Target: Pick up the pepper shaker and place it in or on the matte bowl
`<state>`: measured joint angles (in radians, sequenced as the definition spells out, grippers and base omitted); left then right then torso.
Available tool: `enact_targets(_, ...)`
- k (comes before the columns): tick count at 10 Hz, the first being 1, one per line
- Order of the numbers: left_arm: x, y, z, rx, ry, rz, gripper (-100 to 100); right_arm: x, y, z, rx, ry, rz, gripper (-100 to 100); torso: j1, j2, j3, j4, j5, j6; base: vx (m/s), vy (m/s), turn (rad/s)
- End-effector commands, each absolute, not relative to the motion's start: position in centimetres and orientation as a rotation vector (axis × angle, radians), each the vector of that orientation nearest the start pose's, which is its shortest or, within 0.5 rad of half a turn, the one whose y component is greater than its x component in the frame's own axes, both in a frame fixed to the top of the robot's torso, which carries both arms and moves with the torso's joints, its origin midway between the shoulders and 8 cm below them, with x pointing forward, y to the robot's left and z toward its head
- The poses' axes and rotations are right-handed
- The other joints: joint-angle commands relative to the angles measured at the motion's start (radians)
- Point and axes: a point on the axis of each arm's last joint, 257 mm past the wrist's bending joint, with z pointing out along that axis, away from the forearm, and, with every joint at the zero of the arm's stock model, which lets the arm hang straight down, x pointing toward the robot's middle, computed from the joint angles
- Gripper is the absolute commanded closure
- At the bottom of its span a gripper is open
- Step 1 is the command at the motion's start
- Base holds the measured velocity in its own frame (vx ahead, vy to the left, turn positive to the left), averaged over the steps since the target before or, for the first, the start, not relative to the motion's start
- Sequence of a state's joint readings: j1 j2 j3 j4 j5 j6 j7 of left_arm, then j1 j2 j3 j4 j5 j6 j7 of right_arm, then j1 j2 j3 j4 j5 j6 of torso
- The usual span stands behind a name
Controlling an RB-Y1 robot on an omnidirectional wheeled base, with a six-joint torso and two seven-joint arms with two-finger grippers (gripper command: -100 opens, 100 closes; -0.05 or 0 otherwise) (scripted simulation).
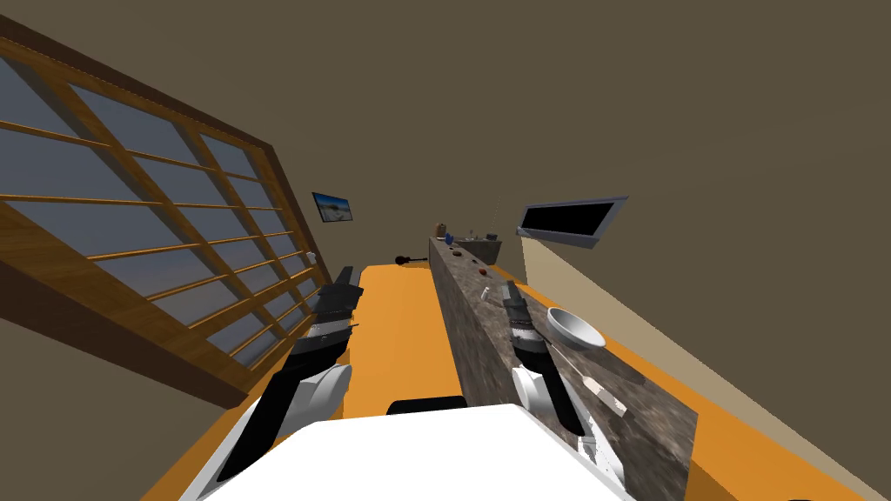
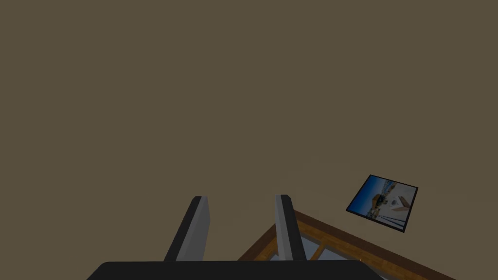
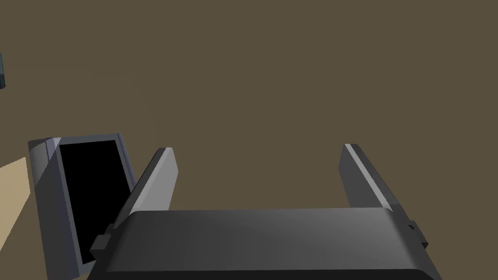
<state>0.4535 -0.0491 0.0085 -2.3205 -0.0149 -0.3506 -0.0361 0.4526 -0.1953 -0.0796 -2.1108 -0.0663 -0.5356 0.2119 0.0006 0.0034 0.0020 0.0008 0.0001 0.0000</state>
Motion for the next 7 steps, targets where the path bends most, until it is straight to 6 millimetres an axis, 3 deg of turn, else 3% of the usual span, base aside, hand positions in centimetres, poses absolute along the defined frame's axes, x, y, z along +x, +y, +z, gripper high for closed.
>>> enact_targets(1,36.2,28.4,2.9,-0.725,0.633,-1.252,0,37.8,-30.8,-3.8,0.505,0.887,0.995,-100,0.000,0.000,0.000,0.000,0.000,0.000,-0.046,0.021,-0.031)
enact_targets(7,36.2,28.4,2.9,-0.725,0.633,-1.252,0,41.3,-33.2,-10.5,0.384,1.156,0.720,-100,-0.001,-0.003,-0.002,-0.001,0.000,0.000,-0.020,0.008,-0.005)
